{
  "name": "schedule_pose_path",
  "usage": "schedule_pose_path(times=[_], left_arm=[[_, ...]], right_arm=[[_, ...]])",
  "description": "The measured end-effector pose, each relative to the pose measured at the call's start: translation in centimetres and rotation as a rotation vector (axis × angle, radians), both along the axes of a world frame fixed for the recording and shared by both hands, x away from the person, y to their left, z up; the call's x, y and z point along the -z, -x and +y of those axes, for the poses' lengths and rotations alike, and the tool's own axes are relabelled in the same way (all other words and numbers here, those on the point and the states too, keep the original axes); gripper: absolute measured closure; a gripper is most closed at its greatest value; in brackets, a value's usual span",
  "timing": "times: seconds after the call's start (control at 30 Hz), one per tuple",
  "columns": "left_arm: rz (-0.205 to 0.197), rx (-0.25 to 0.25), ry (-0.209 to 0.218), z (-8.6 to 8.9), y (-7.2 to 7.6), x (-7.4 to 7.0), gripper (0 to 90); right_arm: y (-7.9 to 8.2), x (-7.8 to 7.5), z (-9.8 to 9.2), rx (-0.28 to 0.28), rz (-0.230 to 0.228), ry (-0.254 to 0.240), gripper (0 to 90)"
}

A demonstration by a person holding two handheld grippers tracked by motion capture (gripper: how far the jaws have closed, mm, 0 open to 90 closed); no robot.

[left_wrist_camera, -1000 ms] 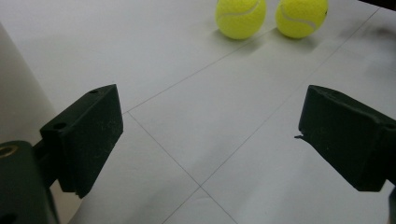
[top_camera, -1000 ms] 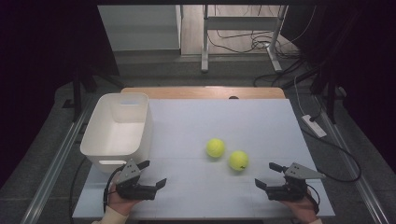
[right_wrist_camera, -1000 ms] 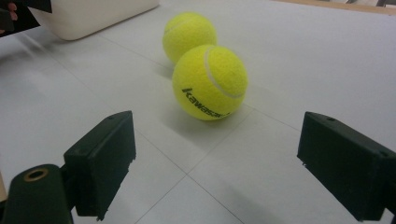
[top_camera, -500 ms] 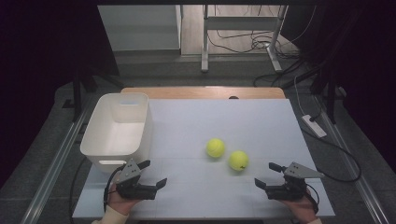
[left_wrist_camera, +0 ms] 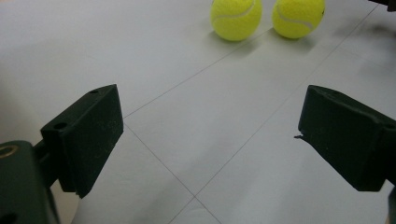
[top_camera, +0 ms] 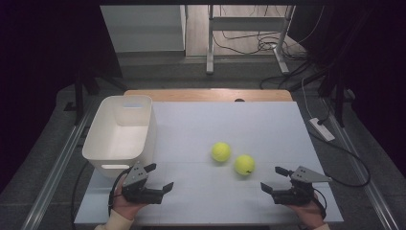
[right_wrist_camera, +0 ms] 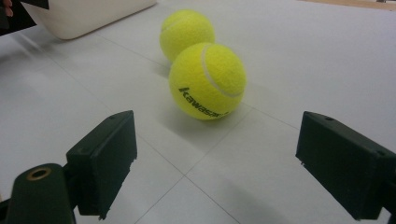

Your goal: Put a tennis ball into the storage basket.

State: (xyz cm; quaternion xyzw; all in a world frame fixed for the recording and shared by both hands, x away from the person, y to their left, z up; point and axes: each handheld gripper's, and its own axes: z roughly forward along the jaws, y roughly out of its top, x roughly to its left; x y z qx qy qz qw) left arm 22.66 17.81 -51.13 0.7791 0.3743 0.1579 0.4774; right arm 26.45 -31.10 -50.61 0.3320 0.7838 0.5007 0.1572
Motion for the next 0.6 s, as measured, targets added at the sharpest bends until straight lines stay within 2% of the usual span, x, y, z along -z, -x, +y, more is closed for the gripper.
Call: schedule_pose_path(times=[0.2, 0.3, 0.5, 0.6], left_arm=[[0.011, -0.005, 0.003, -0.4, -0.1, -0.4, 7.9], [0.015, 0.002, -0.011, -0.9, -0.2, -0.6, 7.9], [0.032, 0.008, -0.013, -1.3, -0.4, -0.6, 7.9], [0.029, 0.029, -0.025, -1.9, -0.5, -0.8, 8.0]], right_arm=[[-0.4, 0.0, 0.1, 0.000, -0.001, -0.007, 12.3], [-0.4, 0.0, 0.1, 0.000, -0.001, -0.012, 12.5], [-0.4, 0.0, 0.2, -0.007, -0.008, -0.012, 12.5], [-0.4, 0.0, 0.2, -0.006, -0.007, -0.009, 12.5]])
